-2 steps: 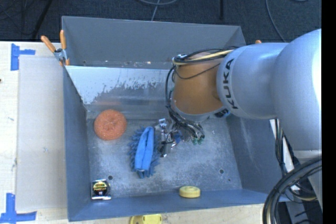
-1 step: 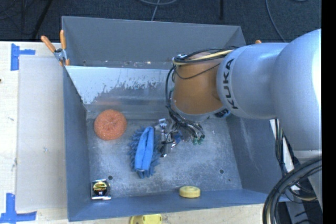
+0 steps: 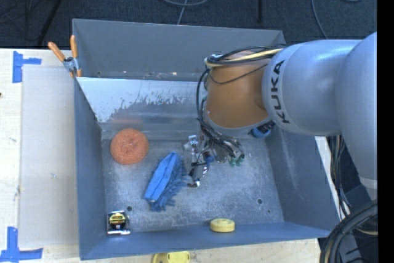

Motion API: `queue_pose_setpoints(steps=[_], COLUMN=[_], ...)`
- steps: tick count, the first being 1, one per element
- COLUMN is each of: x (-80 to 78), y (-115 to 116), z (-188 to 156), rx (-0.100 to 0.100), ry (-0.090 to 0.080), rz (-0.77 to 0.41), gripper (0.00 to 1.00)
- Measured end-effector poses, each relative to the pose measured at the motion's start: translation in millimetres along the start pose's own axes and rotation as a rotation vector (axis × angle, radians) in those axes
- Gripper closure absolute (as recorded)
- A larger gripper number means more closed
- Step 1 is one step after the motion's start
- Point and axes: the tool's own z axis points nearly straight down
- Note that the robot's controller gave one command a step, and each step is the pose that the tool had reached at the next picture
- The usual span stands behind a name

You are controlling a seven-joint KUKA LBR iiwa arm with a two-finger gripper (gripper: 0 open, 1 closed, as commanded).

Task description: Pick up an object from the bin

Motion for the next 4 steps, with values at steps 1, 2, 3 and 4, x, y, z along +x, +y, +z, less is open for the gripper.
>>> queue_pose_setpoints(steps=[1,2,3,4], x=[-22.1,-29.2,-9.8,12.1], y=[39,57,52,33], z=[-31,-31,15,45], rx=[0.002,-0.001,0.001,0.001], ry=[-0.014,-0.010,-0.011,-0.005], rz=[0.008,0.006,-0.080,-0.360], gripper=[0.00,0.00,0.00,1.00])
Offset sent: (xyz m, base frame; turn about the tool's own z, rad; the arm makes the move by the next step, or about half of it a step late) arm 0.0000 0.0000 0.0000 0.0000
